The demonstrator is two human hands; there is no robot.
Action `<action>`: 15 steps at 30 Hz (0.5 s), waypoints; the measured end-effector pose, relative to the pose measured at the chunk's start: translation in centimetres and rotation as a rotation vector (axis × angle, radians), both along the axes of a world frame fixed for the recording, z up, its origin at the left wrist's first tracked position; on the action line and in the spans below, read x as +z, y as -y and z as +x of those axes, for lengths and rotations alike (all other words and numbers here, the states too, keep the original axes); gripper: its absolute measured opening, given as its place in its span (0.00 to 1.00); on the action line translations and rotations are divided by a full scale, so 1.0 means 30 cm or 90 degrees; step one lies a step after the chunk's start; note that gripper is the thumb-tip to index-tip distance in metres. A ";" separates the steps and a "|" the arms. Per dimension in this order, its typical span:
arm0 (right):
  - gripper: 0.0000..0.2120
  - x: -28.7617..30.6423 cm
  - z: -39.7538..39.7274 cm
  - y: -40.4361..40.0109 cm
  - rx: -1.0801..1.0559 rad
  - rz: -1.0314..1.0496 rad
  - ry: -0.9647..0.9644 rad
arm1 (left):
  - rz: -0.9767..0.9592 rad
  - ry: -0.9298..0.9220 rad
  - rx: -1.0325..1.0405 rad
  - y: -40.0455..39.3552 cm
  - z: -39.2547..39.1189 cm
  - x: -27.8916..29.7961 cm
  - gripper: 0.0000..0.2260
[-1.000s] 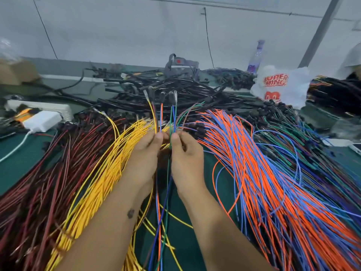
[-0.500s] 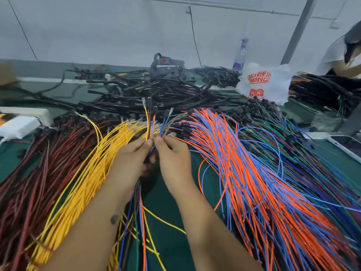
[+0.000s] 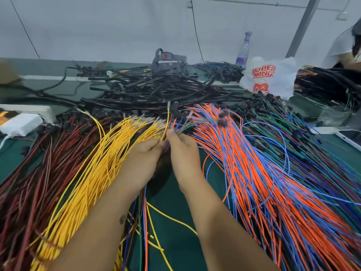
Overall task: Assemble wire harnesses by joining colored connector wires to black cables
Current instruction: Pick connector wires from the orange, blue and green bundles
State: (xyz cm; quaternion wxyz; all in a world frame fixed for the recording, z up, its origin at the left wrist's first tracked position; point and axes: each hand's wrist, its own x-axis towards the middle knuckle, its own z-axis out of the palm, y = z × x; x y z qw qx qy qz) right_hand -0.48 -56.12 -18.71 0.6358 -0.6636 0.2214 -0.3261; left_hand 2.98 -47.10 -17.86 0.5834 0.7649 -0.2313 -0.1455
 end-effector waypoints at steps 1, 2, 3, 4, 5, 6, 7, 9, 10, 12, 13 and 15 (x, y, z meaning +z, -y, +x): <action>0.17 0.000 0.003 0.004 0.007 0.006 0.005 | -0.006 -0.012 -0.004 0.002 0.002 0.001 0.14; 0.16 0.000 0.005 0.004 0.018 0.008 0.015 | -0.022 -0.035 -0.012 0.001 0.002 0.003 0.14; 0.16 0.002 0.004 0.003 0.030 0.007 0.023 | -0.041 -0.062 -0.020 0.000 0.000 0.007 0.14; 0.16 0.001 0.003 0.002 0.039 -0.001 0.024 | -0.056 -0.082 -0.026 -0.002 -0.004 0.012 0.14; 0.17 0.000 0.001 0.001 0.043 -0.019 0.017 | -0.060 -0.089 -0.032 -0.007 -0.012 0.018 0.15; 0.17 0.000 -0.001 0.000 0.042 -0.051 0.005 | -0.053 -0.080 -0.035 -0.010 -0.023 0.028 0.15; 0.18 -0.001 -0.005 -0.001 0.039 -0.090 -0.012 | -0.038 -0.062 -0.035 -0.010 -0.033 0.037 0.13; 0.21 0.000 -0.008 0.001 0.029 -0.150 -0.038 | -0.003 -0.021 -0.025 -0.010 -0.045 0.044 0.13; 0.22 0.001 -0.009 0.004 0.025 -0.163 -0.043 | 0.006 -0.006 -0.022 -0.010 -0.042 0.041 0.13; 0.23 0.006 -0.006 0.010 0.030 -0.167 -0.043 | 0.016 0.009 -0.024 -0.007 -0.032 0.032 0.15; 0.23 0.008 -0.006 0.011 0.035 -0.160 -0.039 | 0.016 0.007 -0.023 -0.006 -0.029 0.029 0.17; 0.23 0.013 -0.007 0.012 0.041 -0.146 -0.029 | 0.018 -0.005 -0.037 -0.008 -0.025 0.022 0.18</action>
